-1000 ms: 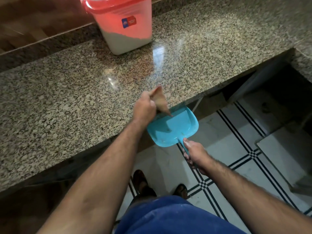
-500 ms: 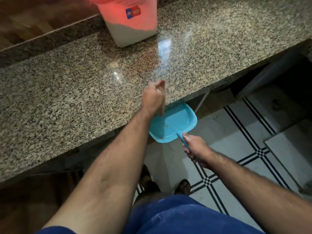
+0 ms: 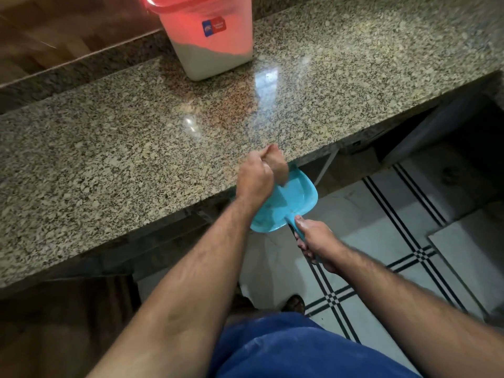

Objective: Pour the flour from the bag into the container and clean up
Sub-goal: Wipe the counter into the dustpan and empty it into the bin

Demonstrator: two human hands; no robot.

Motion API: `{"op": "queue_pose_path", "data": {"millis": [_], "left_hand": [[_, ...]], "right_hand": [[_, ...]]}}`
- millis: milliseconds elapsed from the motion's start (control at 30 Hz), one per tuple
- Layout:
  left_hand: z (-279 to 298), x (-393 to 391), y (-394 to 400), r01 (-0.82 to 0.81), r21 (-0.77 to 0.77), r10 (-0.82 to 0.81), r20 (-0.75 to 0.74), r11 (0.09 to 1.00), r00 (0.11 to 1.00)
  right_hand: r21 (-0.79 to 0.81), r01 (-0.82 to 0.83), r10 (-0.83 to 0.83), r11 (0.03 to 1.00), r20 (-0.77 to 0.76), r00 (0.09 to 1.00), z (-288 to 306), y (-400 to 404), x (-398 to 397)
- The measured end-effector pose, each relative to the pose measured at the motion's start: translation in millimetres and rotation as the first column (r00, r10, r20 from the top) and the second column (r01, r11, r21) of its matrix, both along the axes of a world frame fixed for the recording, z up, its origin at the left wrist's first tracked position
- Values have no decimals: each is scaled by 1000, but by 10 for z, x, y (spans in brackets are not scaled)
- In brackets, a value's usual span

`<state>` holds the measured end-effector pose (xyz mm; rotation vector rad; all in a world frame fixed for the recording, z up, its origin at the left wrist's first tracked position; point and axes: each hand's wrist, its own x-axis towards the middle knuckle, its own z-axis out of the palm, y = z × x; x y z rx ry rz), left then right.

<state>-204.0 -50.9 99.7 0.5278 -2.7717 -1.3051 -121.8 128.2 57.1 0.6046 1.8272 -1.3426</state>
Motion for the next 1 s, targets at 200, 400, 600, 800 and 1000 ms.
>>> {"op": "queue_pose_path", "data": {"millis": [200,400,600,800,1000], "left_hand": [[253,54,-501,-198,10,198,-94,980,976],[85,355,-359,-128,-25,129,84,992,988],[256,511,-340,-49,148,33,111,988,993],[200,1333,-995,-245,415,225,96,876,970],[206,2705,-1536,-616,366,648,45,698,760]], "right_hand": [[-5,-22,22,1000,-20,1000,-17,92,19],[-48,-55,54,997,-11,998,-47,102,170],[-37,-170,170,985,-8,985,-119,46,394],[-45,-324,321,945,-69,945,-85,-199,697],[-3,-515,513,857,-85,854,-190,-746,1269]]}}
